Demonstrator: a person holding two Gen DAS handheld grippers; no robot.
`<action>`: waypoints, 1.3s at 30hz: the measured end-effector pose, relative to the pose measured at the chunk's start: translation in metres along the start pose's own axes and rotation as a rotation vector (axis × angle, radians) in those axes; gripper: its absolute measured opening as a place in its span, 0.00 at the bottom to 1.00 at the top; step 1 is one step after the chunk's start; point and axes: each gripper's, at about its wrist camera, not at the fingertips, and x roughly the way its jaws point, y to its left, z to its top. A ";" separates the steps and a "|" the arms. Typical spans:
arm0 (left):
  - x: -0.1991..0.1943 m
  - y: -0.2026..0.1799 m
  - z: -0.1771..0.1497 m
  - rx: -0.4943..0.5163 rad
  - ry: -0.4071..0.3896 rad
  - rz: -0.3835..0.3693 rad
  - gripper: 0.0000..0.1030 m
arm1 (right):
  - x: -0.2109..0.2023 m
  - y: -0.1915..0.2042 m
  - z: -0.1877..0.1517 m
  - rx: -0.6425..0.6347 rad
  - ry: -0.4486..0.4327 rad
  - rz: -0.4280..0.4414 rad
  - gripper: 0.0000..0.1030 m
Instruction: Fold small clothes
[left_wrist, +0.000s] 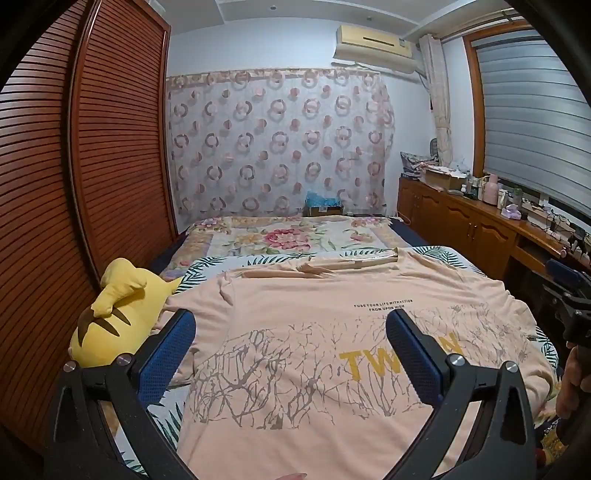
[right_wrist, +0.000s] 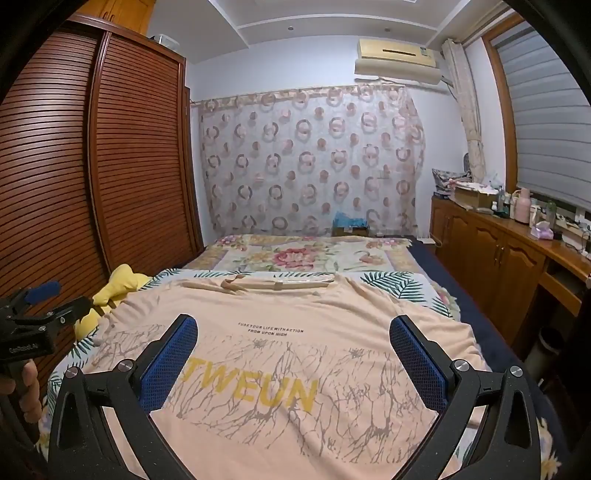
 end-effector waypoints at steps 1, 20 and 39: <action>0.001 0.000 -0.001 -0.002 -0.002 0.001 1.00 | 0.000 0.000 0.000 0.000 0.000 -0.001 1.00; -0.003 0.001 0.006 -0.005 -0.013 0.005 1.00 | 0.003 -0.003 -0.001 0.006 0.000 0.000 1.00; -0.010 0.000 0.014 -0.002 -0.021 0.005 1.00 | 0.003 -0.003 -0.001 0.007 -0.001 -0.001 1.00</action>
